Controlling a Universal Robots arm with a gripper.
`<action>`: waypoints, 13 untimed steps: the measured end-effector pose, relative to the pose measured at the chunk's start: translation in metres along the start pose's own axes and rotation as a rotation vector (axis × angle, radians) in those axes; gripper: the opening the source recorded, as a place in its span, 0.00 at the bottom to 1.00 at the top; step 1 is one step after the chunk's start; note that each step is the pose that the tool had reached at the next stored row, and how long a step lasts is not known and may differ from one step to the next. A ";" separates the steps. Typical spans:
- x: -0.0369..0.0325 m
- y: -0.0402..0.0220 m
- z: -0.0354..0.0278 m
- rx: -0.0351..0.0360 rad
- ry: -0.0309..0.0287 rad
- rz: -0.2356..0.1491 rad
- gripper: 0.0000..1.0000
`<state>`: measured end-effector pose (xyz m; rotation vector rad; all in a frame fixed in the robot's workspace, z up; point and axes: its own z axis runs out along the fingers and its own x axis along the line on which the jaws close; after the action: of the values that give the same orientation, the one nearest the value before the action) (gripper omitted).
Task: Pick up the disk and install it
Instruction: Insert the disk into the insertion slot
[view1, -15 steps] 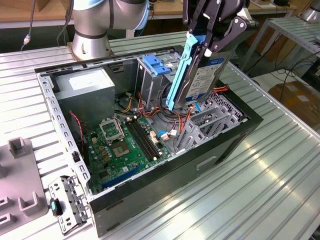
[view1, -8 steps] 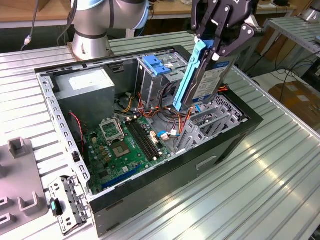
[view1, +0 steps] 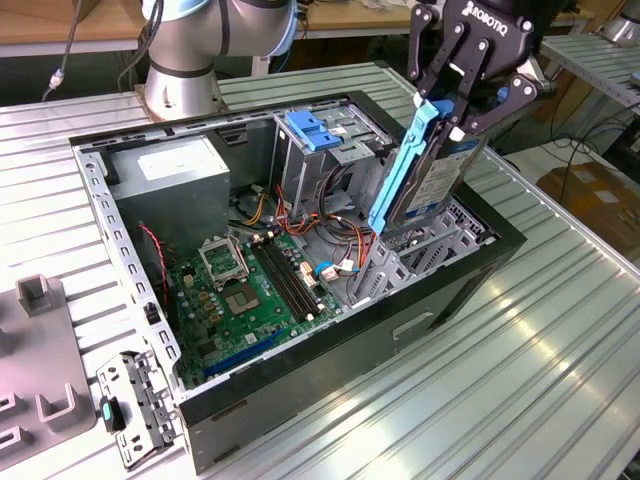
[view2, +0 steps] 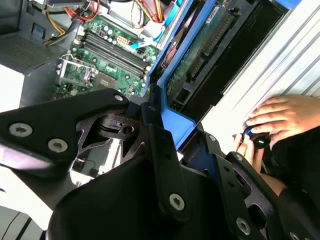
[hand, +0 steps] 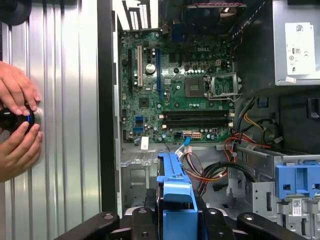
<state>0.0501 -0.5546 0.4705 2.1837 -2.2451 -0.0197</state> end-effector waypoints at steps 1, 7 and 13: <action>0.0003 -0.0030 0.0008 0.0010 -0.0001 0.000 0.37; 0.0005 -0.0057 0.0034 0.0287 -0.0003 -0.001 0.37; 0.0018 -0.0090 0.0140 0.0304 -0.0004 0.003 0.37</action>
<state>0.0589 -0.5566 0.4564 2.1957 -2.2633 0.0141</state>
